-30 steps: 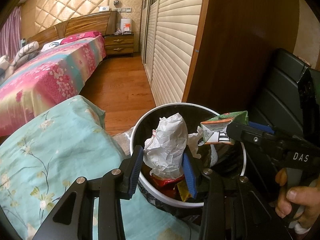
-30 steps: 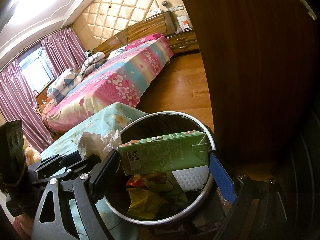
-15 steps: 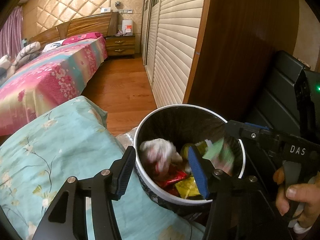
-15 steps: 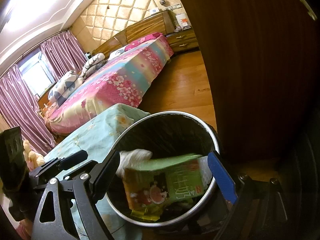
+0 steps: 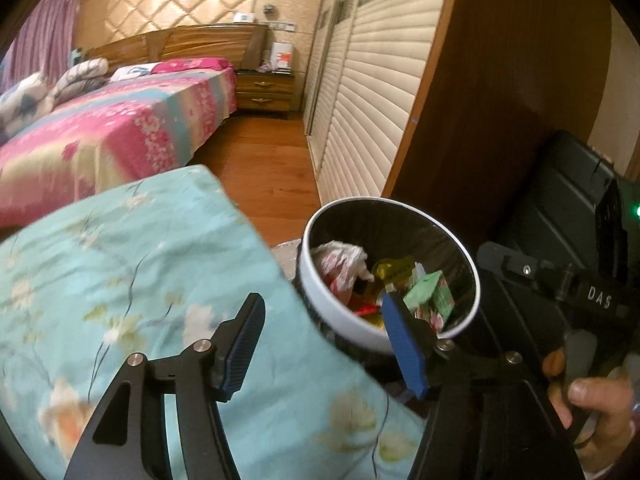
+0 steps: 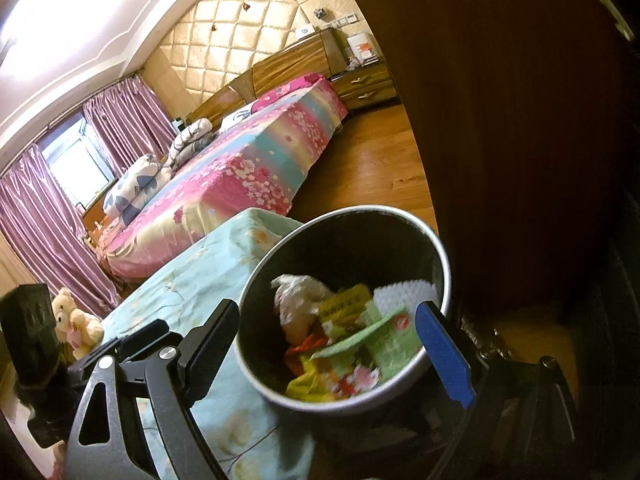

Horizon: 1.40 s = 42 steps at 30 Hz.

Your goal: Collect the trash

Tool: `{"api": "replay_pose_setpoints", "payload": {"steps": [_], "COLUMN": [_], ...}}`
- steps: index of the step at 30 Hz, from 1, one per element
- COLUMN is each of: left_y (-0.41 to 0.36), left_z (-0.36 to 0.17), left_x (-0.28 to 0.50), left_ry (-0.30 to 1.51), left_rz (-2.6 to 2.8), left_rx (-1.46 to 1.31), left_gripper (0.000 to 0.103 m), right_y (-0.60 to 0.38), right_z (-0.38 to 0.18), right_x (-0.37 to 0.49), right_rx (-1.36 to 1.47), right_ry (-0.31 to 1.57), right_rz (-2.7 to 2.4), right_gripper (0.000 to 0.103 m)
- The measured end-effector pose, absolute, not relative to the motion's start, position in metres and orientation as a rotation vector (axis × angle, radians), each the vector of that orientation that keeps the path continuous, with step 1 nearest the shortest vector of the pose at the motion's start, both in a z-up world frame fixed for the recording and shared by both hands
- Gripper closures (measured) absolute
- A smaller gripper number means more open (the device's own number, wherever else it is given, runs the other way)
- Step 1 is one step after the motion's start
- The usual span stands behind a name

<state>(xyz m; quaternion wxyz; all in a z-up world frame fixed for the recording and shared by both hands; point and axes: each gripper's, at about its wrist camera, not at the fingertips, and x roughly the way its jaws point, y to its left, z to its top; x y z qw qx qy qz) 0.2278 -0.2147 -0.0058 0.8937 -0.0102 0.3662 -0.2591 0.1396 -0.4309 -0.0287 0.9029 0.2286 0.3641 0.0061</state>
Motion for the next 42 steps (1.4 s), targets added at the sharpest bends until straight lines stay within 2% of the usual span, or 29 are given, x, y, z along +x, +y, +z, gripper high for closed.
{"api": "replay_pose_setpoints", "payload": {"steps": [6, 11, 15, 23, 26, 28, 32, 42], "left_y": [-0.179, -0.154, -0.143, -0.124, -0.111, -0.102, -0.099, -0.113], "left_z": [-0.005, -0.003, 0.002, 0.011, 0.02, 0.023, 0.012, -0.008], "left_x": [0.19, 0.158, 0.131, 0.08, 0.061, 0.045, 0.023, 0.023], "left_ry": [0.733, 0.699, 0.652, 0.542, 0.467, 0.388, 0.309, 0.342], "left_rz": [-0.492, -0.46, -0.436, -0.403, -0.361, -0.303, -0.226, -0.173], "left_rx": [-0.054, -0.064, -0.057, -0.04, -0.045, -0.043, -0.001, 0.07], "left_gripper": [0.035, 0.034, 0.027, 0.022, 0.013, 0.001, 0.001, 0.001], "right_y": [-0.401, -0.376, -0.355, -0.319, -0.308, -0.303, -0.302, -0.298], "right_z": [-0.029, -0.028, -0.025, 0.003, 0.02, 0.028, 0.024, -0.008], "right_x": [0.102, 0.082, 0.07, 0.04, 0.026, 0.017, 0.016, 0.017], "right_rx": [0.458, 0.409, 0.34, 0.171, 0.095, 0.058, 0.064, 0.085], "right_ry": [0.705, 0.689, 0.664, 0.541, 0.439, 0.373, 0.36, 0.404], "right_rz": [-0.008, -0.008, -0.015, -0.036, -0.071, -0.094, -0.105, -0.122], "right_gripper": [0.009, 0.008, 0.007, 0.006, 0.002, 0.0, 0.0, 0.0]}}
